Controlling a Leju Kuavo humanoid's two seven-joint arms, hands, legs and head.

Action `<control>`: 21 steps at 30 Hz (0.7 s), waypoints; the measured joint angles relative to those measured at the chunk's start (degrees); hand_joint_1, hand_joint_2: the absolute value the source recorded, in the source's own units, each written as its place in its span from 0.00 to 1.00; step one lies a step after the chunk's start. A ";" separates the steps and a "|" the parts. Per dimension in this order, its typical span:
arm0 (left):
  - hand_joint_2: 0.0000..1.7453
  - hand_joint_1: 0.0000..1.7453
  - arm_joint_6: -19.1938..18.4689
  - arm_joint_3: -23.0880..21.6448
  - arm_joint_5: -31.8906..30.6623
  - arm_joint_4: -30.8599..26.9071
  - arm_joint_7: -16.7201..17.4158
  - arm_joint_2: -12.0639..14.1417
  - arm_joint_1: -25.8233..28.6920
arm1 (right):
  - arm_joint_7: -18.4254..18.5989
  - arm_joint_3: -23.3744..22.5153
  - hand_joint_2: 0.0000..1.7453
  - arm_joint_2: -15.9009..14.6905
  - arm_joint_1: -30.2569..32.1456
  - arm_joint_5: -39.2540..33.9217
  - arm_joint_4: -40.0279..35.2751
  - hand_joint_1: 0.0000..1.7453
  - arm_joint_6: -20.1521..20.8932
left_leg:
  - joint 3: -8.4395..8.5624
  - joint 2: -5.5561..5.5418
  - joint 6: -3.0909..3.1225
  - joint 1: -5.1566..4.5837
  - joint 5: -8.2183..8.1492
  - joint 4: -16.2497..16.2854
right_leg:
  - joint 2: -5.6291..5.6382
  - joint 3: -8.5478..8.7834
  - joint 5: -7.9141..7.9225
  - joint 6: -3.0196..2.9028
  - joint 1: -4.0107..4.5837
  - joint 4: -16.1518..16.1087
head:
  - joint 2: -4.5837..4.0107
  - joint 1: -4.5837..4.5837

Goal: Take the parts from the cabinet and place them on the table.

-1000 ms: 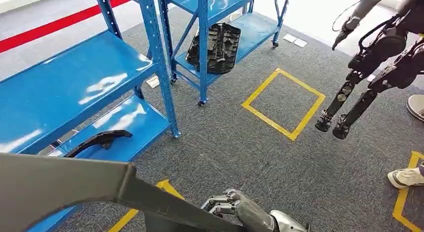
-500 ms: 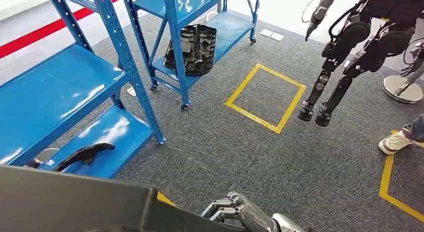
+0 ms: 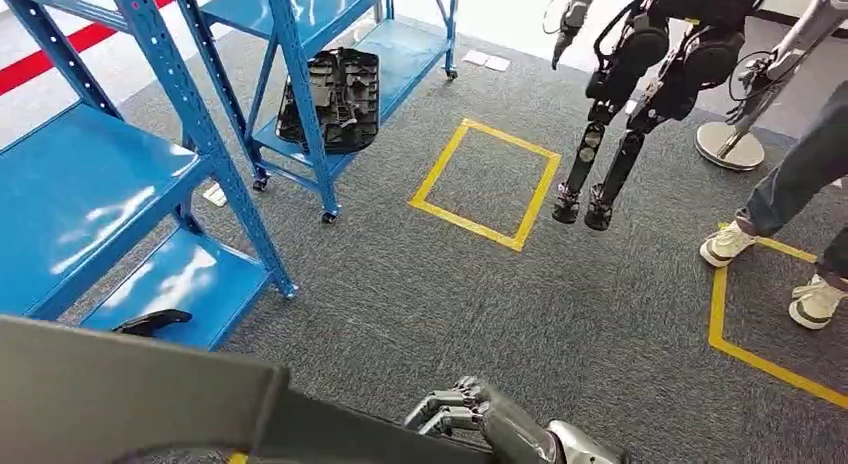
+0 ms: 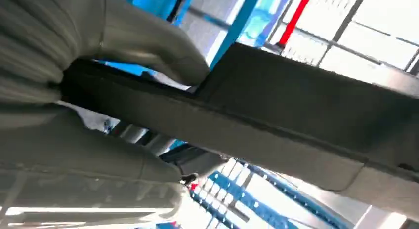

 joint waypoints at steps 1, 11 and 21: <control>1.00 0.00 0.00 0.00 -0.13 0.00 0.00 0.00 0.01 | 0.63 -0.20 1.00 -0.15 -0.24 0.94 0.00 1.00 -0.35 | 0.01 0.32 -0.35 -0.39 -0.22 0.06 | -1.57 0.80 -0.92 0.12 0.44 -1.73 | 0.00 0.00; 1.00 0.00 -0.20 -0.35 -1.35 0.09 -0.09 -0.33 0.05 | 4.51 -3.00 1.00 -1.20 -2.34 9.00 3.06 1.00 -5.55 | -7.46 -3.54 -1.60 -0.74 -8.21 17.59 | 2.79 1.40 -0.75 -2.54 0.37 -2.47 | 0.00 -0.20; 1.00 0.00 -0.18 -0.44 -1.94 0.22 -0.26 -0.33 -0.12 | 5.49 -6.08 1.00 -1.29 -2.78 12.05 5.31 1.00 -7.85 | -1.44 -6.04 0.37 -0.44 1.37 0.07 | 7.18 1.37 -1.29 -0.66 -0.04 -2.08 | 0.00 -0.18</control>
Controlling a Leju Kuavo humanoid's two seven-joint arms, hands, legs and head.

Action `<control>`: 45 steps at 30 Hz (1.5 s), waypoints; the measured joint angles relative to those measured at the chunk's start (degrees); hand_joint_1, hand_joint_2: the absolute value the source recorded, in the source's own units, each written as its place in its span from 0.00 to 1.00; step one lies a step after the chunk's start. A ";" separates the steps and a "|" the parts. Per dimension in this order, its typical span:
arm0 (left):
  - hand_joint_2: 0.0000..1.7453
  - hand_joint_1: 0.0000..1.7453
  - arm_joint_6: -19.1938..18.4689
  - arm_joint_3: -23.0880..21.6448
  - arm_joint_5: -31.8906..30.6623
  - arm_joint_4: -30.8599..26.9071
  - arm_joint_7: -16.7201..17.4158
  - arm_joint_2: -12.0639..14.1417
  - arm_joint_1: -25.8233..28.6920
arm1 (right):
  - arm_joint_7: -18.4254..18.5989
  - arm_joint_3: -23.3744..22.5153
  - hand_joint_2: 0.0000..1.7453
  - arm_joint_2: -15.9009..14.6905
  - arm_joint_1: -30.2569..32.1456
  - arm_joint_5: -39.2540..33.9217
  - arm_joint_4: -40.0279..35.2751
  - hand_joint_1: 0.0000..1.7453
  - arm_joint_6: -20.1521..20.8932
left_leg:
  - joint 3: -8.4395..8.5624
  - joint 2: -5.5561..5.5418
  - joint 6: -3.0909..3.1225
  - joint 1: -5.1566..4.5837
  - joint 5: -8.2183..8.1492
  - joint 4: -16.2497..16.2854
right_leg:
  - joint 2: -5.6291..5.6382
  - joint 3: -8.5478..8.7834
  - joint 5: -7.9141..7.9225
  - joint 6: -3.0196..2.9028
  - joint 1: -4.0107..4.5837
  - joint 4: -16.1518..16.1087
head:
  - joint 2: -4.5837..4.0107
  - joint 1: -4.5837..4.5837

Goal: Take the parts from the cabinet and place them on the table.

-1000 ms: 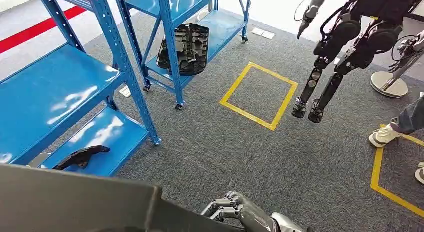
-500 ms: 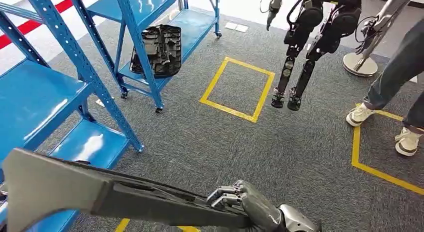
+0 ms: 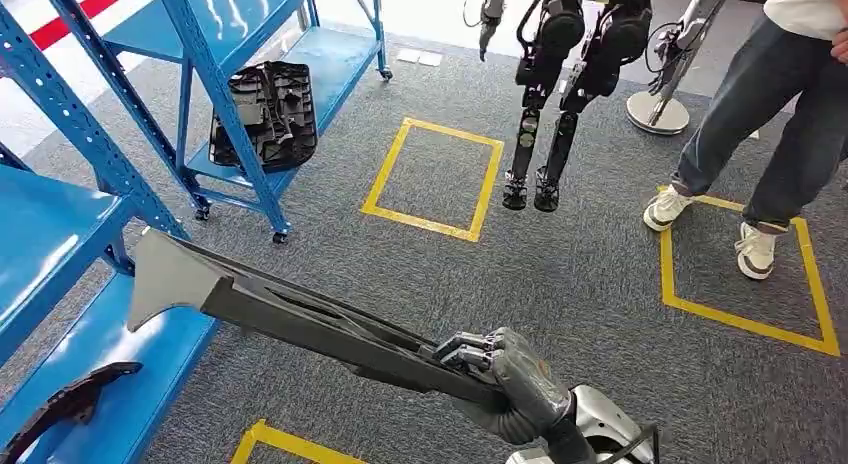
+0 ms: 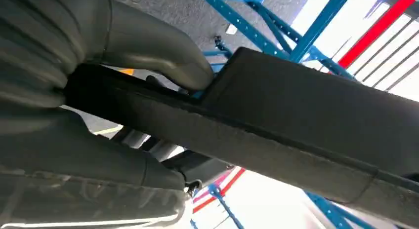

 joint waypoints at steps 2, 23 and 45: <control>1.00 0.00 0.00 0.02 0.00 0.00 -0.07 0.02 0.00 | -0.35 -0.42 1.00 0.00 -0.17 0.00 0.00 1.00 -0.28 | 0.10 1.23 0.49 -0.04 -0.12 -0.05 | -3.45 -2.52 -2.97 0.35 0.34 5.03 | 0.00 0.13; 1.00 0.00 -0.02 0.02 -0.17 0.00 -0.07 0.04 0.09 | -1.01 -5.20 1.00 0.04 0.81 -0.55 -1.07 1.00 -1.35 | -4.05 2.41 -1.43 -0.32 -4.61 11.41 | -2.49 0.41 0.89 -2.02 0.53 -0.72 | 0.00 0.07; 1.00 0.00 -0.02 0.04 -0.15 0.00 0.28 0.13 -0.06 | -2.06 -7.52 1.00 0.00 1.52 -0.63 -2.67 1.00 -1.25 | 2.14 7.57 -0.92 -0.85 -1.59 -0.79 | -7.15 -1.22 1.23 -0.53 1.03 -0.23 | 0.00 0.20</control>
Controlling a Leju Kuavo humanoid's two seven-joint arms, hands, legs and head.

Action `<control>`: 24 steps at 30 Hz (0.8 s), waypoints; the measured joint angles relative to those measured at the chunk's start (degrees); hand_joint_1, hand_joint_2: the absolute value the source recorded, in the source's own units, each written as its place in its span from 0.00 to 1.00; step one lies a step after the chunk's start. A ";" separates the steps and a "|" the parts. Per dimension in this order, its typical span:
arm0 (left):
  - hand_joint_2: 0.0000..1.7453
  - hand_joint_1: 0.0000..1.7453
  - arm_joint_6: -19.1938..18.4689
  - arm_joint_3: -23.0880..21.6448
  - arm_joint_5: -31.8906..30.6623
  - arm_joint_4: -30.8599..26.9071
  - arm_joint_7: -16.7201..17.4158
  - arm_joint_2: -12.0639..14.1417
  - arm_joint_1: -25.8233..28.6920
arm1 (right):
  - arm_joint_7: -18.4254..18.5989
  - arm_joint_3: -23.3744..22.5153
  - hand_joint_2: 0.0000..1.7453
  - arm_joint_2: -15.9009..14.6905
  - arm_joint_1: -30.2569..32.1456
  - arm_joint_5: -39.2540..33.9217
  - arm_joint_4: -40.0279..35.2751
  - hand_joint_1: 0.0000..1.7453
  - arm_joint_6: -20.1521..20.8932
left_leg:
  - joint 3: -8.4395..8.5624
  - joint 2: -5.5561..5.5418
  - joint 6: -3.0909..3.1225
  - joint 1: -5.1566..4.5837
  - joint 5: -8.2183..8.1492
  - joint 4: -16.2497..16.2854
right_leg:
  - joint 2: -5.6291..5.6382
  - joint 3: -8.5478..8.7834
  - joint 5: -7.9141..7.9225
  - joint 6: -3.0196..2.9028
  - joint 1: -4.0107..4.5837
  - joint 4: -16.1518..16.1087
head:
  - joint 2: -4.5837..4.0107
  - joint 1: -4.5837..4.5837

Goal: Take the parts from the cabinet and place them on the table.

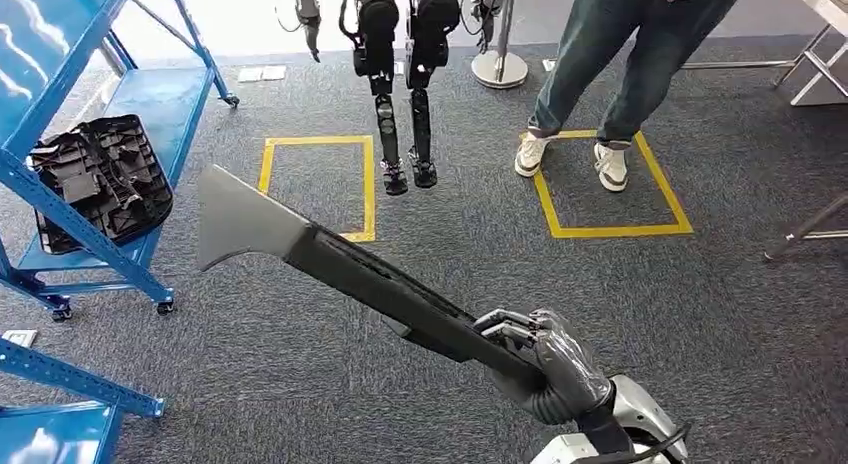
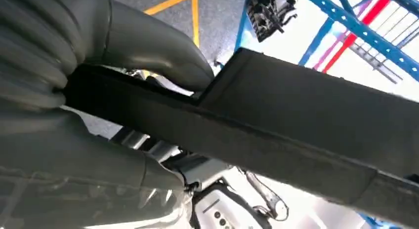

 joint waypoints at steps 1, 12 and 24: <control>1.00 0.00 0.00 0.00 0.00 0.00 0.00 0.00 -0.06 | -0.02 0.00 1.00 0.02 0.06 0.00 -0.31 1.00 0.00 | 0.18 -0.50 -0.36 0.33 -0.57 0.30 | 0.46 0.51 0.19 -0.47 -0.62 -0.40 | 0.00 0.00; 1.00 0.00 -0.02 0.00 -0.13 0.04 0.15 0.00 0.23 | -0.74 0.24 1.00 -0.04 0.26 0.48 -1.99 1.00 0.09 | -2.59 -9.46 -0.21 0.97 1.41 1.45 | 6.45 1.25 -0.91 -0.35 -0.44 0.70 | 0.00 -0.07; 1.00 0.00 -0.35 0.04 0.44 0.02 0.70 0.04 0.18 | -0.94 1.31 1.00 -0.09 0.28 0.96 -3.13 1.00 0.02 | -2.28 -2.60 1.93 0.46 1.19 1.18 | 2.32 -4.79 -3.44 1.03 -0.85 10.90 | 0.00 0.09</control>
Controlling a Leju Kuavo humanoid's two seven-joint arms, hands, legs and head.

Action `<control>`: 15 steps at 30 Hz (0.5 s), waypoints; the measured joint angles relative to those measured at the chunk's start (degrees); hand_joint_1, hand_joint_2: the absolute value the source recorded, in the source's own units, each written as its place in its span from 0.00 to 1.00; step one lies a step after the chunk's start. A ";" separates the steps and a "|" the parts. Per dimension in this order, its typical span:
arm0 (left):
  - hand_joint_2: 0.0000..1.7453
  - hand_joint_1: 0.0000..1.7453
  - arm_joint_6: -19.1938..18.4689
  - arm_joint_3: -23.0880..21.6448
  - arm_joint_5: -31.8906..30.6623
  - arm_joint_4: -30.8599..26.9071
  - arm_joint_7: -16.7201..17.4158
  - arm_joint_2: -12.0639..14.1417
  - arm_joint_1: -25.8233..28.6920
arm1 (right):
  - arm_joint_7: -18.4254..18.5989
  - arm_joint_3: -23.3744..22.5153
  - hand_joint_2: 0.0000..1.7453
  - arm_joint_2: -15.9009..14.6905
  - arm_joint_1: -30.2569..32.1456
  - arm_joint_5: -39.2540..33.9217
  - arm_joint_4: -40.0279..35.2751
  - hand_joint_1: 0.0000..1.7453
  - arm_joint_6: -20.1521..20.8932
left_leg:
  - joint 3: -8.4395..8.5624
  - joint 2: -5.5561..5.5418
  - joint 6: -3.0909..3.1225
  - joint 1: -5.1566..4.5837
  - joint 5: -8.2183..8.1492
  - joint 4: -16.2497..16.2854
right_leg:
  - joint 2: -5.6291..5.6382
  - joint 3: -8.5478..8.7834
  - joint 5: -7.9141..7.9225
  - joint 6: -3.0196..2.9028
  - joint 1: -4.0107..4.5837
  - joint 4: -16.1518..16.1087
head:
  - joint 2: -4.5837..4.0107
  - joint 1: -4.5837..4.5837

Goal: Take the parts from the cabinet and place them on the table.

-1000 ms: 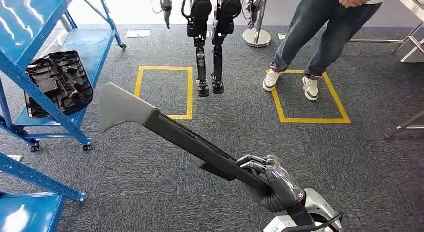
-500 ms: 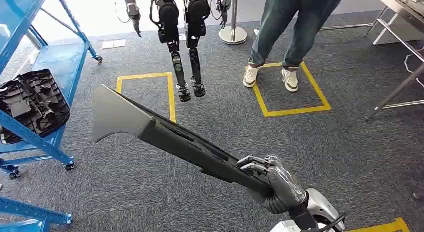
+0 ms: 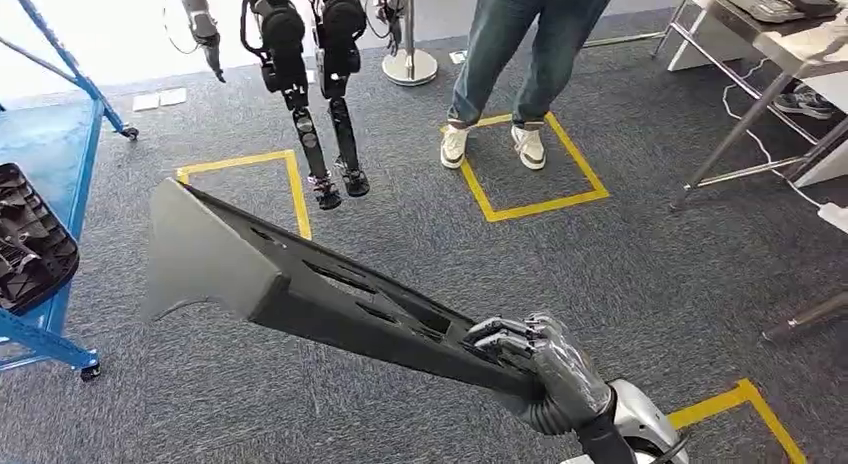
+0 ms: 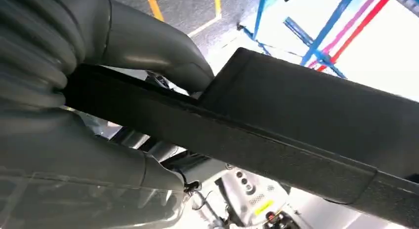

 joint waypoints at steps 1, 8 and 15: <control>1.00 0.00 0.00 0.00 0.00 0.00 0.04 0.00 -0.02 | -0.02 0.13 1.00 -0.02 -0.01 0.00 0.00 1.00 0.00 | 0.23 0.45 -0.13 0.00 -0.16 0.00 | -0.80 2.92 2.62 -0.09 0.04 -5.74 | 0.00 0.00; 1.00 0.00 0.00 0.00 -0.42 0.00 0.35 0.04 -0.24 | -0.13 0.57 1.00 -0.02 0.13 0.00 -0.09 1.00 -0.24 | 1.39 -0.05 -2.18 -0.10 -1.41 0.17 | -1.63 5.99 3.54 -1.84 0.56 -11.74 | 0.00 -0.04; 1.00 0.00 -0.50 0.00 -1.07 0.00 0.52 0.13 -0.06 | 0.15 0.57 1.00 0.04 -0.68 -0.35 0.07 1.00 -0.26 | -5.10 -2.55 -2.30 -0.02 -3.50 11.52 | 1.98 6.73 3.07 -2.63 0.41 -11.54 | 0.00 -0.07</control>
